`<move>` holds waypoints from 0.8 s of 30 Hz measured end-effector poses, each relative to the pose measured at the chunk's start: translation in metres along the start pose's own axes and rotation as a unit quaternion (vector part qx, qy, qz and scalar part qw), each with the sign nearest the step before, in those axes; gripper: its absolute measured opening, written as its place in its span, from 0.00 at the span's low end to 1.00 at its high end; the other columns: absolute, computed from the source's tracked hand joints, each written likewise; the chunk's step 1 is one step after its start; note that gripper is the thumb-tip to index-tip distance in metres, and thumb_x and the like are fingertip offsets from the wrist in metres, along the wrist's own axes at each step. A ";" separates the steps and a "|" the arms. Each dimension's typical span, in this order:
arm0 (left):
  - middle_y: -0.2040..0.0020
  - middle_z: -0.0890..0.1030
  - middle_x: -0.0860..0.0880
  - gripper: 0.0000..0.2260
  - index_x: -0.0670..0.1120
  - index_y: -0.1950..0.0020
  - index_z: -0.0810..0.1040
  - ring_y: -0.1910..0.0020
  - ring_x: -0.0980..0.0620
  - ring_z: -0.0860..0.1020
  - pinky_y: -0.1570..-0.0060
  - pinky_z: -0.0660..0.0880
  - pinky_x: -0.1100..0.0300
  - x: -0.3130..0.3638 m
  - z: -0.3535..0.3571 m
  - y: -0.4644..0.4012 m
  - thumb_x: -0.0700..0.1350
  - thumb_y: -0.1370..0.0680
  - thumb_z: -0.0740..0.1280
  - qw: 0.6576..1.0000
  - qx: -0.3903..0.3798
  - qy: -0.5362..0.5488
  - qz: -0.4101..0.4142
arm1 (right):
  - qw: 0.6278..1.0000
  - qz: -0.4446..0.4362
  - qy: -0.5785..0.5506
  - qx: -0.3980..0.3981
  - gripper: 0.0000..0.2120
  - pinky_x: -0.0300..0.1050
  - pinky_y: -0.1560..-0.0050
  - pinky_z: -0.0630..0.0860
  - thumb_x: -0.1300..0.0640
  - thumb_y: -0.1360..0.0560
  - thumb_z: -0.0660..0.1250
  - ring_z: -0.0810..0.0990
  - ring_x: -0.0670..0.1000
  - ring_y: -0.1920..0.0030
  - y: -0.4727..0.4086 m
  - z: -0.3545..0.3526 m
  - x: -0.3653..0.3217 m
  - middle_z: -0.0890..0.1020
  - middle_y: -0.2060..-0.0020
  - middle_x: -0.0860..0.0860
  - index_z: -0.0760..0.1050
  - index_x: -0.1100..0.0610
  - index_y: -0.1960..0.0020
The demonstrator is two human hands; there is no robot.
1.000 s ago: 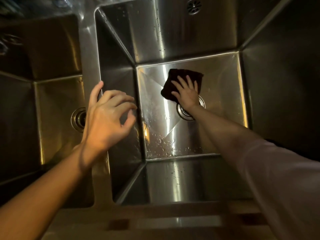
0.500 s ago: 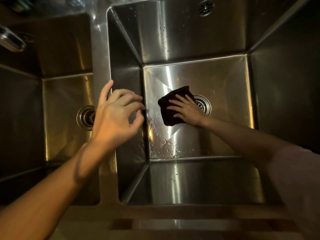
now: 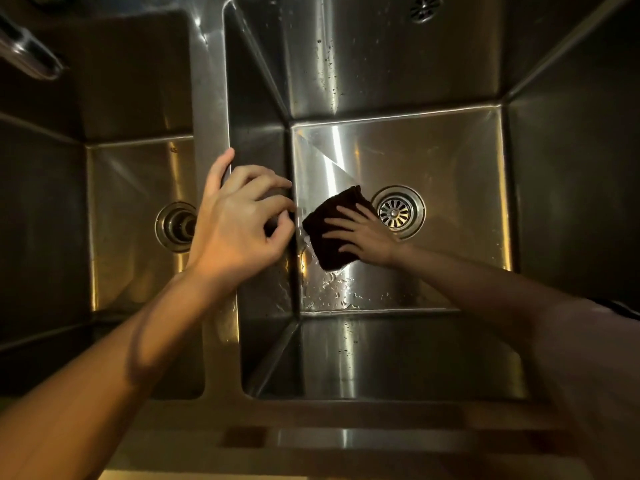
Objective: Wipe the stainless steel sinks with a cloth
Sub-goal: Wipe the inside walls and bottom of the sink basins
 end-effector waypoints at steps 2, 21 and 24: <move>0.48 0.83 0.52 0.12 0.48 0.55 0.85 0.42 0.51 0.75 0.26 0.51 0.46 0.000 0.000 0.000 0.47 0.24 0.62 1.000 0.000 -0.006 0.000 | 1.000 0.003 -0.011 0.013 0.21 0.57 0.24 0.47 0.45 0.21 0.59 0.53 0.53 0.22 -0.003 -0.006 0.010 0.64 0.25 0.44 0.66 0.42 0.29; 0.51 0.83 0.51 0.11 0.47 0.57 0.85 0.43 0.50 0.76 0.26 0.52 0.47 0.000 0.000 -0.002 0.46 0.25 0.62 1.000 0.012 -0.015 0.004 | 0.998 -0.030 0.015 -0.048 0.22 0.52 0.24 0.41 0.44 0.20 0.56 0.50 0.51 0.22 0.019 0.012 -0.010 0.60 0.24 0.43 0.63 0.41 0.27; 0.51 0.83 0.51 0.11 0.47 0.57 0.85 0.44 0.49 0.76 0.26 0.53 0.46 0.001 0.000 -0.001 0.45 0.25 0.63 1.000 0.015 -0.013 0.006 | 1.000 0.018 -0.008 -0.016 0.22 0.55 0.24 0.46 0.44 0.21 0.59 0.52 0.53 0.22 0.008 -0.005 0.018 0.62 0.25 0.44 0.65 0.42 0.28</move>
Point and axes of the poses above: each hand's wrist, its own y-axis away from the middle knuckle, its own z-axis out of the palm, x = y × z, the point moved 8 cm from there along -y, towards the middle knuckle
